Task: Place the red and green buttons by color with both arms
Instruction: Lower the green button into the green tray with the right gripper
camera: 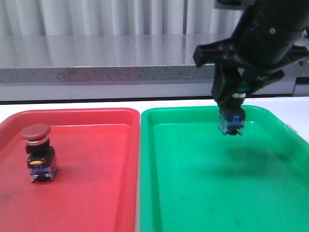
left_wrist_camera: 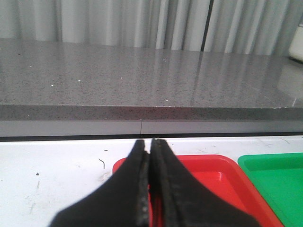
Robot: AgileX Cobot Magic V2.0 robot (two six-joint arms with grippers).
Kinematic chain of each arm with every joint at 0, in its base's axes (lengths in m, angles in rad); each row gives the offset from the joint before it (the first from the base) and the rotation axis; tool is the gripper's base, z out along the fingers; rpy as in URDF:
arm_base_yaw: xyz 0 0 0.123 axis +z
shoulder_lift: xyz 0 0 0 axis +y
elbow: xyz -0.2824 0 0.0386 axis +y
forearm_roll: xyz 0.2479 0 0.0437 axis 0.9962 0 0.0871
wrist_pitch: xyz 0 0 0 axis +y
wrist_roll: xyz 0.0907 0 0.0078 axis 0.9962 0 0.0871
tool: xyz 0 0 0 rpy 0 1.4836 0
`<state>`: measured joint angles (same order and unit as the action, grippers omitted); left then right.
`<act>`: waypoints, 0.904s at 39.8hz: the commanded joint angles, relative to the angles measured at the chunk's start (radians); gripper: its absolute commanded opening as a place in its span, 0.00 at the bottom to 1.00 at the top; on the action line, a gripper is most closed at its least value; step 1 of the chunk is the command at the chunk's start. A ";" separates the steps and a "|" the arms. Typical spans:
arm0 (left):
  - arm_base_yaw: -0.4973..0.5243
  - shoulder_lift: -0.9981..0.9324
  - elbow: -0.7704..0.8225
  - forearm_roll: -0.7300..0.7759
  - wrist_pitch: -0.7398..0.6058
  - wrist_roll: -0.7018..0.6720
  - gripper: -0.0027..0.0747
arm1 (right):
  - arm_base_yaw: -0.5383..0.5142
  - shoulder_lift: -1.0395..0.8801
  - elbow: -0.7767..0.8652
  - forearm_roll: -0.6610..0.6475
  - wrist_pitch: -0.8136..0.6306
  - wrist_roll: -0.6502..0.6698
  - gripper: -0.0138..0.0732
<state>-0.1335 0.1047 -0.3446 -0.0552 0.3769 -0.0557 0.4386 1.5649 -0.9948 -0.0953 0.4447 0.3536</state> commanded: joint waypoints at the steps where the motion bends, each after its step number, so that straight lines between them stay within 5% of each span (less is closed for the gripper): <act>1: 0.004 0.011 -0.028 -0.007 -0.079 -0.012 0.01 | 0.007 -0.049 0.038 0.009 -0.117 -0.012 0.35; 30: 0.004 0.011 -0.028 -0.007 -0.079 -0.012 0.01 | 0.007 -0.003 0.120 0.041 -0.188 -0.013 0.35; 36: 0.004 0.011 -0.028 -0.007 -0.079 -0.012 0.01 | 0.007 -0.004 0.120 0.041 -0.175 -0.013 0.50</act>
<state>-0.1335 0.1047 -0.3446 -0.0552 0.3769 -0.0557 0.4465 1.5943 -0.8551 -0.0534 0.2942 0.3536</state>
